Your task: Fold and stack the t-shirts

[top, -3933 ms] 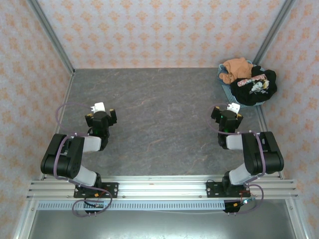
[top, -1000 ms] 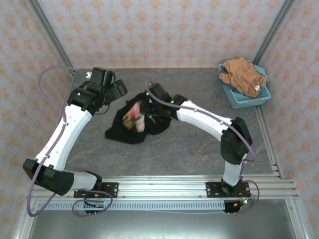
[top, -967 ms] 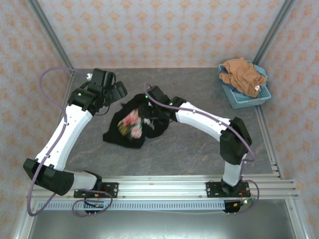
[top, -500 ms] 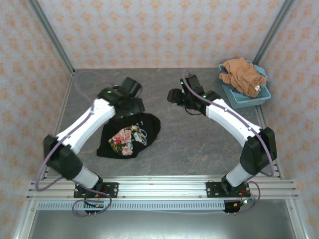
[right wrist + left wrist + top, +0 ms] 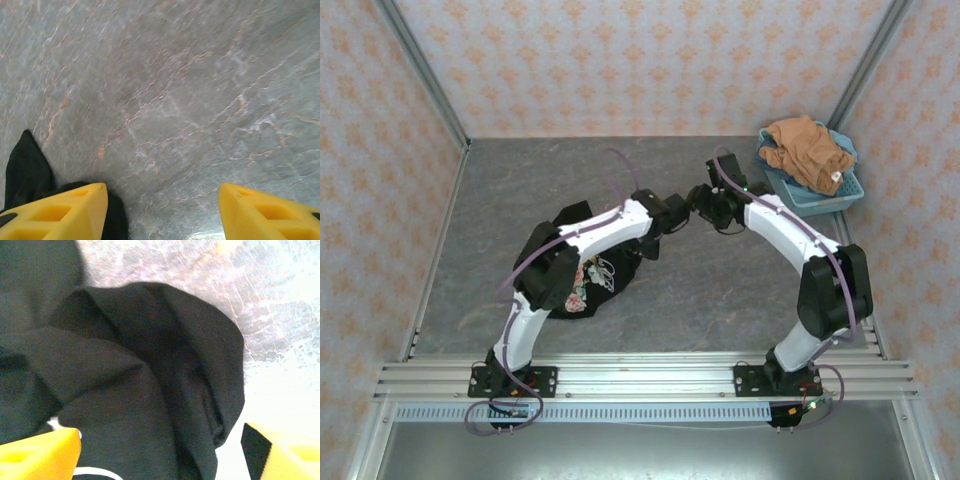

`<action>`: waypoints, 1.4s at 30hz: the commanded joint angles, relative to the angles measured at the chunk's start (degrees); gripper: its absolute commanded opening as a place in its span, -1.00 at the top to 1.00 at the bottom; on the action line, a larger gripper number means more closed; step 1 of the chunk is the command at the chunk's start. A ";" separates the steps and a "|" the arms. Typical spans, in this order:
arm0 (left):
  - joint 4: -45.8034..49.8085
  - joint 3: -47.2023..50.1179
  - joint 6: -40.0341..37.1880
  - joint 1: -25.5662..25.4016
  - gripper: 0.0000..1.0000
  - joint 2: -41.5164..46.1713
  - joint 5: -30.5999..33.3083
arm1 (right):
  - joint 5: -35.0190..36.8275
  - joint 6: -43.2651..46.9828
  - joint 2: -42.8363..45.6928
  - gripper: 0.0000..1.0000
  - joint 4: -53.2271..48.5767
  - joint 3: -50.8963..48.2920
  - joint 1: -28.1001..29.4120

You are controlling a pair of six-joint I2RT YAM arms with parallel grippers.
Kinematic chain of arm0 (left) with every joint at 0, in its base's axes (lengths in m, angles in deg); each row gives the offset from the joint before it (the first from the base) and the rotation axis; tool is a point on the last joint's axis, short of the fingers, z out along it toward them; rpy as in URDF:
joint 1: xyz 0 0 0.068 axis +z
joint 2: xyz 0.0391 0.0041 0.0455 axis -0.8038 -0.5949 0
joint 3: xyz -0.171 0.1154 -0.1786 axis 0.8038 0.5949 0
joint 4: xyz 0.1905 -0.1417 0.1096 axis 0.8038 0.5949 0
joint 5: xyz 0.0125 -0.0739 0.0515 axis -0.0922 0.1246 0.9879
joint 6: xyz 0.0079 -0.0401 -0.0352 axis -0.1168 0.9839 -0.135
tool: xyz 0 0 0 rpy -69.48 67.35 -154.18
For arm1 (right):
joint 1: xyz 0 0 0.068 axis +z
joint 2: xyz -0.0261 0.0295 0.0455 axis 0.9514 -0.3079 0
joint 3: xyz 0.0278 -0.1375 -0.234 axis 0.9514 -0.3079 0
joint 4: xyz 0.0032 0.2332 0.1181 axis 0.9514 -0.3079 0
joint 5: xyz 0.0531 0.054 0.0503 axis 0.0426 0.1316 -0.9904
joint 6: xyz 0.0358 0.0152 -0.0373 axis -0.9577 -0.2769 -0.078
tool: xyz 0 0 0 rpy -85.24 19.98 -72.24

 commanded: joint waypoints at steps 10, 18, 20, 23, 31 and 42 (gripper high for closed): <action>-2.85 -8.89 -8.50 0.99 0.93 -3.08 6.82 | 0.33 -1.96 8.05 -0.15 -3.96 -1.85 -5.64; 0.16 -46.08 -15.11 0.72 1.00 -6.78 -7.49 | 7.81 -3.67 13.76 -0.08 -7.43 -0.38 -11.77; -0.75 -50.78 -14.64 0.72 1.00 -5.80 -11.12 | 10.30 -3.24 14.55 -0.08 -8.92 1.19 -12.74; -4.68 -49.99 -13.37 1.02 1.00 0.10 -13.36 | 13.87 -2.54 15.56 -0.07 -10.37 3.74 -13.47; -11.79 -20.39 -6.57 8.94 1.00 24.03 -6.68 | 13.07 -0.21 15.60 -0.09 -10.94 7.13 -13.55; -11.64 19.69 5.19 34.98 -0.09 32.16 -2.16 | 4.04 1.17 8.33 -0.12 -8.95 0.29 -6.97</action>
